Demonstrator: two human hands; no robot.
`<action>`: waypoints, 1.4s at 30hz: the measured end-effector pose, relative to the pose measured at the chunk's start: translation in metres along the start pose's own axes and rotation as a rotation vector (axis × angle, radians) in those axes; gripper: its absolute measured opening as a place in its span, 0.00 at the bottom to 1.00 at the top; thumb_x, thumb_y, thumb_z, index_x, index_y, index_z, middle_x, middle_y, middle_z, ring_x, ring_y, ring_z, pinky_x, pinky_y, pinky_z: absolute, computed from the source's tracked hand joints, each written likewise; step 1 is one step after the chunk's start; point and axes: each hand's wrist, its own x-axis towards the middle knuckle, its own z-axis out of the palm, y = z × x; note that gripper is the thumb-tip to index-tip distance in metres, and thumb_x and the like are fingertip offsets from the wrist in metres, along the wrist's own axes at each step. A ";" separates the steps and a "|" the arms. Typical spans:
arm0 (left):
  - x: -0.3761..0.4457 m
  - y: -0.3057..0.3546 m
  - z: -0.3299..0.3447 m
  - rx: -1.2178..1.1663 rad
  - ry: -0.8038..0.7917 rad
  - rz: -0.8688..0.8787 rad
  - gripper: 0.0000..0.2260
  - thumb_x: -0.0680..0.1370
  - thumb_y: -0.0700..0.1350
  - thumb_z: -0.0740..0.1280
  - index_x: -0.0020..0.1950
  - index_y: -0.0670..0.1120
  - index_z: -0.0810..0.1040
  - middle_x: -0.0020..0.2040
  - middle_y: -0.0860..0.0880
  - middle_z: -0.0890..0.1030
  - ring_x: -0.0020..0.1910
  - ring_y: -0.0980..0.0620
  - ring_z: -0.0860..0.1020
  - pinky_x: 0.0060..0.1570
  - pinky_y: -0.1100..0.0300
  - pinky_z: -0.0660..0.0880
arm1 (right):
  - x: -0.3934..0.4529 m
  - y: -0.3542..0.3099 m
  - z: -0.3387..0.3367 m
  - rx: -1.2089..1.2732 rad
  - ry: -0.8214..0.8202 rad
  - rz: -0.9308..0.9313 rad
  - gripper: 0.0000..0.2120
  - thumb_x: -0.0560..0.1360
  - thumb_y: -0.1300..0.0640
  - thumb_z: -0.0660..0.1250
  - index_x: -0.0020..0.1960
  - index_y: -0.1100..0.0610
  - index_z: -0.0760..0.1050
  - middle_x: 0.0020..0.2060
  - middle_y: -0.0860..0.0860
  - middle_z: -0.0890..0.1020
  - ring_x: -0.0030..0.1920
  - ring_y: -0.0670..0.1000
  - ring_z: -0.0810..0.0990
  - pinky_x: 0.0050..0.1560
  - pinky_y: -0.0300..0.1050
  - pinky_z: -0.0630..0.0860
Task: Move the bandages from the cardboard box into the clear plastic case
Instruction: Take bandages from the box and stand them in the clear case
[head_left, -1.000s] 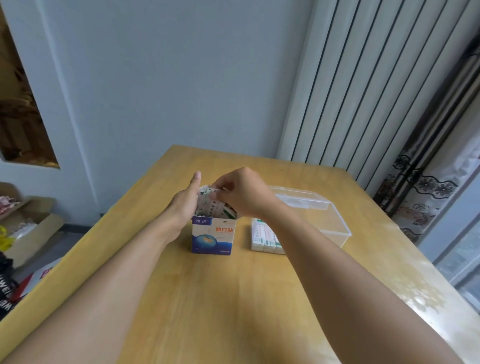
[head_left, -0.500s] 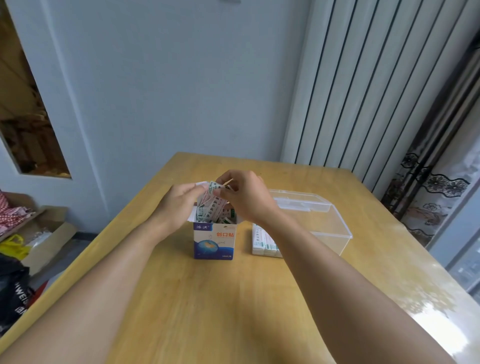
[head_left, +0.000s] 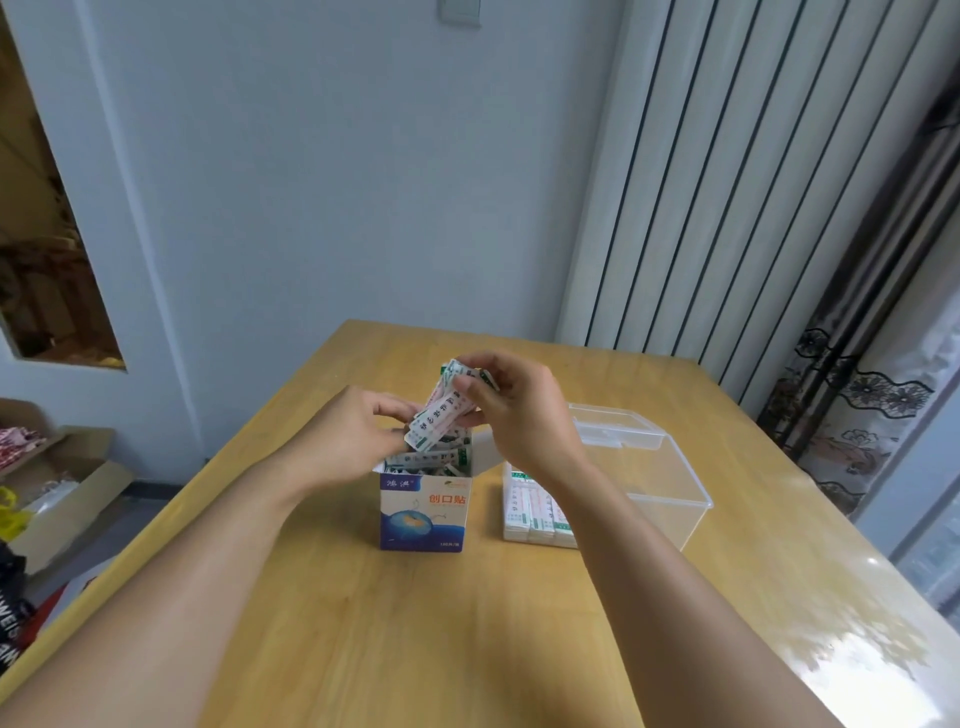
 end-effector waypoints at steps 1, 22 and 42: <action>0.001 0.000 0.002 0.017 -0.032 -0.016 0.07 0.76 0.45 0.76 0.53 0.54 0.87 0.53 0.64 0.85 0.53 0.64 0.82 0.55 0.61 0.79 | 0.002 0.000 -0.001 0.008 0.007 0.002 0.09 0.80 0.58 0.69 0.59 0.58 0.80 0.45 0.51 0.87 0.42 0.48 0.87 0.44 0.50 0.85; 0.002 0.116 0.070 -0.396 -0.345 0.046 0.11 0.83 0.48 0.66 0.47 0.43 0.81 0.33 0.49 0.70 0.33 0.51 0.74 0.29 0.60 0.71 | -0.023 -0.039 -0.103 -0.288 0.081 -0.140 0.13 0.77 0.51 0.72 0.61 0.42 0.80 0.43 0.38 0.84 0.46 0.39 0.82 0.45 0.33 0.77; 0.016 0.108 0.076 -0.512 -0.245 -0.047 0.07 0.82 0.36 0.62 0.54 0.37 0.80 0.47 0.36 0.82 0.43 0.45 0.84 0.33 0.56 0.78 | -0.015 -0.039 -0.069 -0.449 0.083 -0.023 0.19 0.81 0.48 0.66 0.72 0.47 0.74 0.66 0.44 0.79 0.65 0.44 0.76 0.58 0.36 0.74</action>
